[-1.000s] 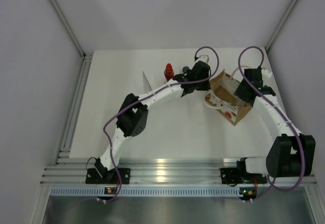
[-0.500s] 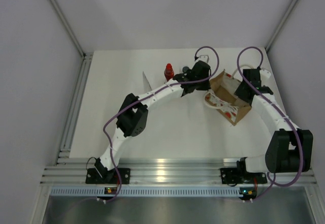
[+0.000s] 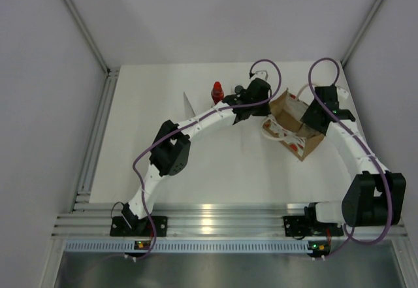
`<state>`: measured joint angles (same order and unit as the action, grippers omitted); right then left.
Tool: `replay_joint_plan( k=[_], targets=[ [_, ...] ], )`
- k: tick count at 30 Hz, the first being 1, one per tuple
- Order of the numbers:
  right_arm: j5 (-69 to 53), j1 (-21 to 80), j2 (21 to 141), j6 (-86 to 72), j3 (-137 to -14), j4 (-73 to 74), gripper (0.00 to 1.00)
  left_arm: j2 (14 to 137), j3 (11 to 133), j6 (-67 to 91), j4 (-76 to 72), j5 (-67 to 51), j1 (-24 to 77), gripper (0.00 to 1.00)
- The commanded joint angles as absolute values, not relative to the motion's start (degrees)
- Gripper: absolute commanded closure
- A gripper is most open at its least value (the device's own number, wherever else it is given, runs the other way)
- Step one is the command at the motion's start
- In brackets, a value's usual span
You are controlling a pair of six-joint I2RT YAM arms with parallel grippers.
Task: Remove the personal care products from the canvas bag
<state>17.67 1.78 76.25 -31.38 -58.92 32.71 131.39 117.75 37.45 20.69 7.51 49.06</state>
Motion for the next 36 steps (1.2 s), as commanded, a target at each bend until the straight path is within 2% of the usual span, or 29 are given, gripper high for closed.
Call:
replay_joint_plan(
  k=[1, 22, 25, 26, 28, 29, 36],
  targets=[
    [17.8, 1.1, 71.7, -32.3, -64.7, 31.1, 1.00, 128.8, 119.1, 38.2, 20.4, 9.3, 48.9, 1.00],
    [18.5, 1.1, 77.5, -29.8, -61.8, 29.3, 1.00, 129.3, 119.3, 38.6, 20.3, 8.7, 48.9, 1.00],
    [18.5, 1.1, 79.4, -29.4, -59.9, 27.2, 0.93, 129.3, 119.5, 38.6, 20.3, 8.8, 48.9, 1.00],
    [18.5, 1.1, 79.7, -29.4, -59.0, 26.5, 0.83, 129.4, 119.6, 38.6, 20.3, 8.7, 48.9, 1.00],
    [18.5, 1.1, 80.9, -29.3, -58.0, 24.8, 0.70, 129.4, 119.7, 38.5, 20.3, 8.5, 48.9, 1.00],
    [18.5, 1.1, 81.2, -29.4, -57.7, 24.4, 0.67, 129.4, 119.8, 38.4, 20.3, 8.4, 48.9, 1.00],
    [17.3, 1.1, 83.5, -29.3, -56.3, 20.7, 0.63, 129.6, 119.7, 38.2, 20.2, 8.5, 48.8, 1.00]
  ],
)
